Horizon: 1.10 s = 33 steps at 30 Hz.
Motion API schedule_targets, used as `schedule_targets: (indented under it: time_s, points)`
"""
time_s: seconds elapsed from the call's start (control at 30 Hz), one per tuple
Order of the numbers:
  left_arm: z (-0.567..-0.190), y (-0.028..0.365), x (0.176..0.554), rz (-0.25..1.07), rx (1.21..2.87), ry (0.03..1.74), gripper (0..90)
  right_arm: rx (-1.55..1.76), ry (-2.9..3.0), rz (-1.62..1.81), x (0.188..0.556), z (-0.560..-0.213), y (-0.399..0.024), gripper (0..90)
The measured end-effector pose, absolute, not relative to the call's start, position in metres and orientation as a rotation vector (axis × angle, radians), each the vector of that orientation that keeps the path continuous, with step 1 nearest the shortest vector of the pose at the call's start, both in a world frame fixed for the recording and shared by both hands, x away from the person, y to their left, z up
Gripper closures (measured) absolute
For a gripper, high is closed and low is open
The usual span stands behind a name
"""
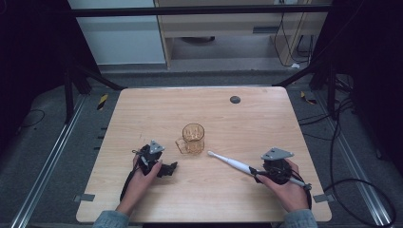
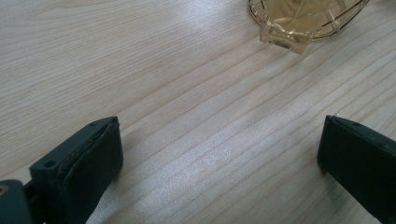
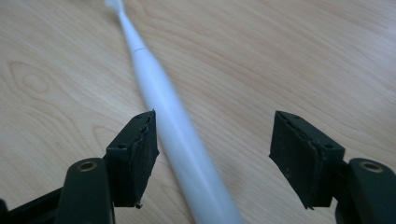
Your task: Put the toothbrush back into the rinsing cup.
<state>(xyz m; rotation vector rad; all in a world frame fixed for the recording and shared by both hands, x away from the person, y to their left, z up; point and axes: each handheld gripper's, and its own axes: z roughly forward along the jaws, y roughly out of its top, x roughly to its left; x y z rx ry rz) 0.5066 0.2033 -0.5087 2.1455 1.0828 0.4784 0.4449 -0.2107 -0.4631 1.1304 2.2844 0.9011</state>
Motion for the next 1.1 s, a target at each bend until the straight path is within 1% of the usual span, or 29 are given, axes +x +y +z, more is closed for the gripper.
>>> schedule_targets:
  time_s: [0.23,0.4,0.57,0.8,1.1]
  points:
    - [-0.509,0.203,0.507,0.478,2.146,1.083,0.0,1.006,2.467,0.756,0.456,-0.456,-0.182,36.9]
    - [-0.509,0.203,0.507,0.478,2.145,1.083,0.0,0.972,2.534,0.695,0.463,-0.452,-0.175,41.9]
    - [-0.509,0.203,0.507,0.478,2.145,1.083,0.0,0.904,2.598,0.629,0.474,-0.44,-0.164,45.4]
    - [-0.509,0.203,0.507,0.478,2.145,1.083,0.0,0.857,2.643,0.593,0.483,-0.431,-0.154,47.6]
    - [-0.509,0.203,0.507,0.479,2.145,1.083,0.0,0.843,2.676,0.558,0.489,-0.436,-0.145,51.0]
